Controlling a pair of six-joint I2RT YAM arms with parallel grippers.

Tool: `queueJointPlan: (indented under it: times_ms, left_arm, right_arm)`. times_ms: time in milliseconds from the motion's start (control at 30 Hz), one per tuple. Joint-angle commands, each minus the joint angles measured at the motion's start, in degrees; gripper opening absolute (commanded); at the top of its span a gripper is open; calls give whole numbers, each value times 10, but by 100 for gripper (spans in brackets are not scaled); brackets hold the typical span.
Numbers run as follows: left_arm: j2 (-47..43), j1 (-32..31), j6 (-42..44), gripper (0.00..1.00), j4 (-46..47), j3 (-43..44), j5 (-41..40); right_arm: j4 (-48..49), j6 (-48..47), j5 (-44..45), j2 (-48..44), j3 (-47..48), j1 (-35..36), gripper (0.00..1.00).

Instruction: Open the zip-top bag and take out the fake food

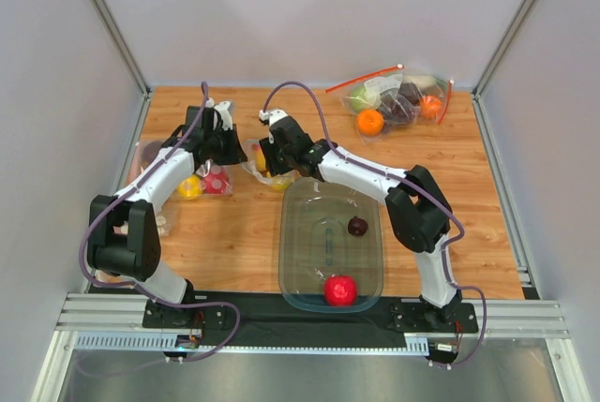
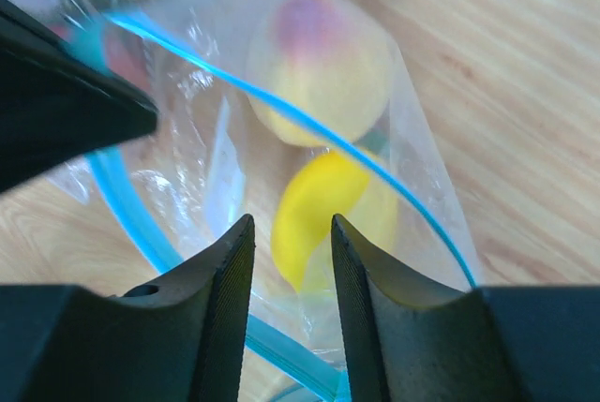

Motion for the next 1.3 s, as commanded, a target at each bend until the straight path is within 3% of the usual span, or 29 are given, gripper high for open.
queueJointPlan:
  times_ms: [0, 200, 333, 400, 800, 1267]
  left_arm:
    - [-30, 0, -10, 4, 13, 24, 28]
    - [-43, 0, -23, 2, 9, 31, 85]
    - [-41, 0, -12, 3, -17, 38, 122]
    - [-30, 0, -4, 2, -30, 45, 129]
    - [-50, 0, 4, 3, 2, 32, 107]
    - [-58, 0, 2, 3, 63, 49, 86]
  right_arm:
    - [14, -12, -9, -55, -43, 1, 41]
    - [19, -24, 3, -19, -24, 1, 48]
    - [68, -26, 8, 8, -7, -1, 69]
    - [53, -30, 6, 23, 18, -2, 73]
    - [-170, -74, -21, 124, 205, -7, 70]
    - [-181, -57, -127, 124, 151, -9, 71]
